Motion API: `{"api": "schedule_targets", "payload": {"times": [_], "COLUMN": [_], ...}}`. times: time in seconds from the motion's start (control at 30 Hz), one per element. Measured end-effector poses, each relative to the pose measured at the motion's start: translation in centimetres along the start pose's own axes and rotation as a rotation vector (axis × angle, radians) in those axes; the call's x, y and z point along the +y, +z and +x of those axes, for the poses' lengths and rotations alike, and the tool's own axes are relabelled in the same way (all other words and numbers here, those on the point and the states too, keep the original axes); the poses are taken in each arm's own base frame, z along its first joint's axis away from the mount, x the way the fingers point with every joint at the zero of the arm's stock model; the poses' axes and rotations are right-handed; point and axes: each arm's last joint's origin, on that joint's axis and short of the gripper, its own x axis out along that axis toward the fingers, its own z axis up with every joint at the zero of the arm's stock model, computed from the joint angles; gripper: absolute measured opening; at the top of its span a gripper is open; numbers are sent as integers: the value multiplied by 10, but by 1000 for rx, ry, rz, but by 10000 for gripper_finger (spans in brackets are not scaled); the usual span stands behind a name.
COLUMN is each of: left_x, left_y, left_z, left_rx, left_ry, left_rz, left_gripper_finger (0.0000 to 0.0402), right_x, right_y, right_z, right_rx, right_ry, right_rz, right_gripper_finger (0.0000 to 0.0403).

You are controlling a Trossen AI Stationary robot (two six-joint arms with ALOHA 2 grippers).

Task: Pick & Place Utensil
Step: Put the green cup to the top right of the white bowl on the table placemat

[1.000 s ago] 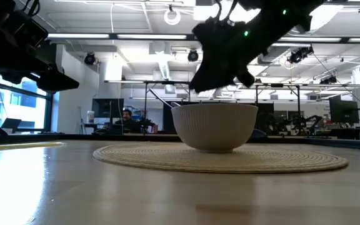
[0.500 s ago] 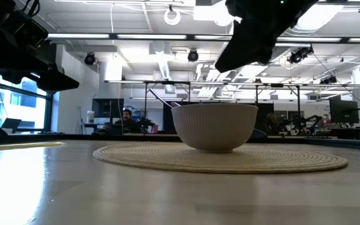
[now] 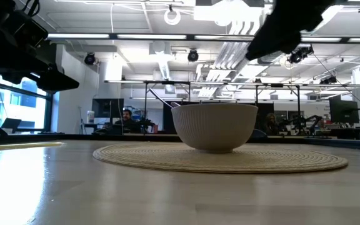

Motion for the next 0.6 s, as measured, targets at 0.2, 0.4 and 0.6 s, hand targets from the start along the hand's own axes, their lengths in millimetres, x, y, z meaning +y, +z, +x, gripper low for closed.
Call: {"api": "schedule_targets", "payload": {"times": [0.2, 0.4, 0.6], "left_x": [0, -1, -1], "left_y": [0, 8, 6], "left_z": [0, 0, 0], "left_rx": [0, -85, -69], "left_ry": [0, -13, -11], "left_rz": [-1, -66, -67], "left_gripper_finger": [378, 378, 378], "right_x": [21, 33, 42], "right_y": [-18, -29, -31], "right_z": [-11, -19, -23], "right_rx": [18, 17, -10], "right_ry": [46, 88, 129], "right_rz": [-70, -112, -117], "right_gripper_finger": [103, 103, 103]}}
